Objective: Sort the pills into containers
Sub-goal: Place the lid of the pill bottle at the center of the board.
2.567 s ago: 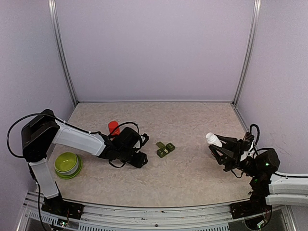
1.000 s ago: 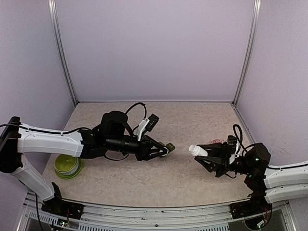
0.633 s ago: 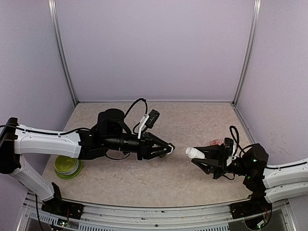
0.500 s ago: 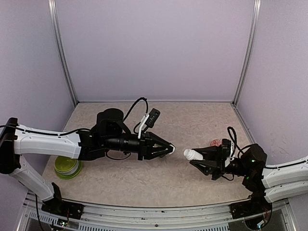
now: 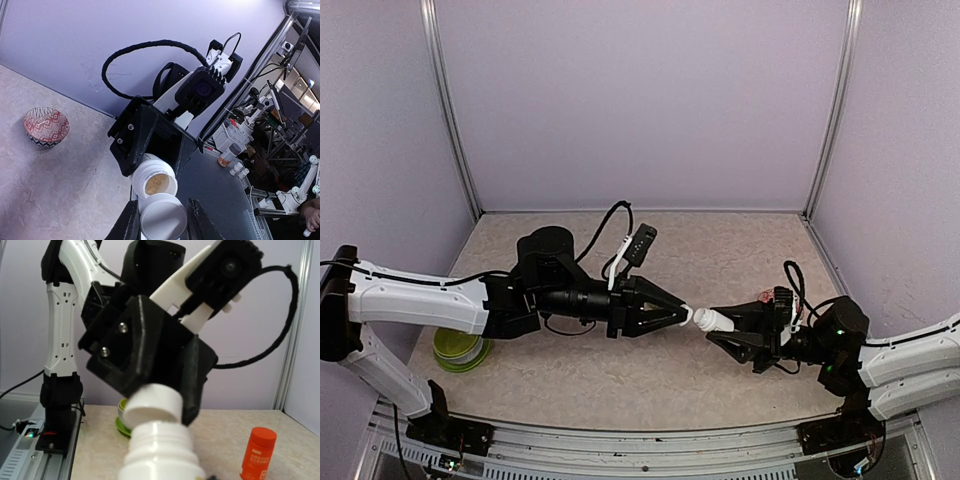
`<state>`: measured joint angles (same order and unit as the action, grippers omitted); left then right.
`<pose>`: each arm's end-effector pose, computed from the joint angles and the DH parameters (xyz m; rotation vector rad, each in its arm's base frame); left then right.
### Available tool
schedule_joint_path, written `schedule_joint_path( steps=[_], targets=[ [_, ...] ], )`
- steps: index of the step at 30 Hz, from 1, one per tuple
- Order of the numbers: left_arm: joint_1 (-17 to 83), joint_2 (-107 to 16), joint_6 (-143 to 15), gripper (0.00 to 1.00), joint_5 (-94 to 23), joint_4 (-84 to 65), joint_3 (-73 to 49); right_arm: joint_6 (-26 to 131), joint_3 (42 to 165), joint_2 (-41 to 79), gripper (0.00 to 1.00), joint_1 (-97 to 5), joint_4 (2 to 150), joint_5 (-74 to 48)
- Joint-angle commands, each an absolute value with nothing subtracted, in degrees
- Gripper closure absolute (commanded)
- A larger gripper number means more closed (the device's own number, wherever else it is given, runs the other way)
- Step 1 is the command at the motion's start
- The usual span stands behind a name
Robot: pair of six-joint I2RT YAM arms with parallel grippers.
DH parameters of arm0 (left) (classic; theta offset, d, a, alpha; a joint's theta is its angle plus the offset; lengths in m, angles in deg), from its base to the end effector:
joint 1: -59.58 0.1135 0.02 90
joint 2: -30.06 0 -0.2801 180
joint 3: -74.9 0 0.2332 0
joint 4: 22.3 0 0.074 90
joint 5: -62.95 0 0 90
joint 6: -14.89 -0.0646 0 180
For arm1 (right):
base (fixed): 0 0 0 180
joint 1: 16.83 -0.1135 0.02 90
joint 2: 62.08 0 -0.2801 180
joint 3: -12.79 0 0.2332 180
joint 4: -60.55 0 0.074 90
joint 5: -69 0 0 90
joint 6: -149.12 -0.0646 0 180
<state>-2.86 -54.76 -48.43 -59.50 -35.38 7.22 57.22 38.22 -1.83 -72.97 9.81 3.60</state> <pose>0.1292 -0.3225 0.3146 1.0419 1.6015 -1.5876 0.0892 0.1811 0.2599 -0.9650 1.0264 1.1281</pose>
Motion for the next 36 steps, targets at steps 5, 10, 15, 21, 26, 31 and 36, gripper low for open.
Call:
schedule_joint_path(
  steps=[5,10,15,21,26,31,36],
  targets=[
    [-3.9,-56.1,-47.5,0.73,-60.6,-38.8,4.6,58.0,40.0,-1.3,1.0,-73.9,8.0,3.4],
    [-3.9,-54.7,-50.3,0.73,-53.6,-31.0,3.7,58.7,39.3,-3.0,1.0,-73.8,9.1,2.0],
    [-3.7,-52.0,-52.7,0.73,-39.6,-19.0,5.2,60.1,37.5,-7.9,1.0,-73.8,12.9,-1.9],
    [-2.9,-51.3,-52.7,0.73,-27.8,-12.0,10.9,61.3,35.9,-12.7,1.0,-73.8,15.7,-4.8],
    [-2.5,-55.9,-52.2,0.73,-24.8,-11.6,14.7,61.4,36.2,-13.2,1.0,-73.8,16.8,-4.7],
    [-2.4,-61.1,-52.3,0.73,-22.0,-12.0,16.2,61.0,36.2,-13.2,1.0,-73.8,16.7,-4.6],
    [-2.3,-65.9,-52.1,0.74,-21.7,-12.5,16.1,60.9,36.0,-13.7,1.0,-73.9,16.8,-4.6]
  ],
)
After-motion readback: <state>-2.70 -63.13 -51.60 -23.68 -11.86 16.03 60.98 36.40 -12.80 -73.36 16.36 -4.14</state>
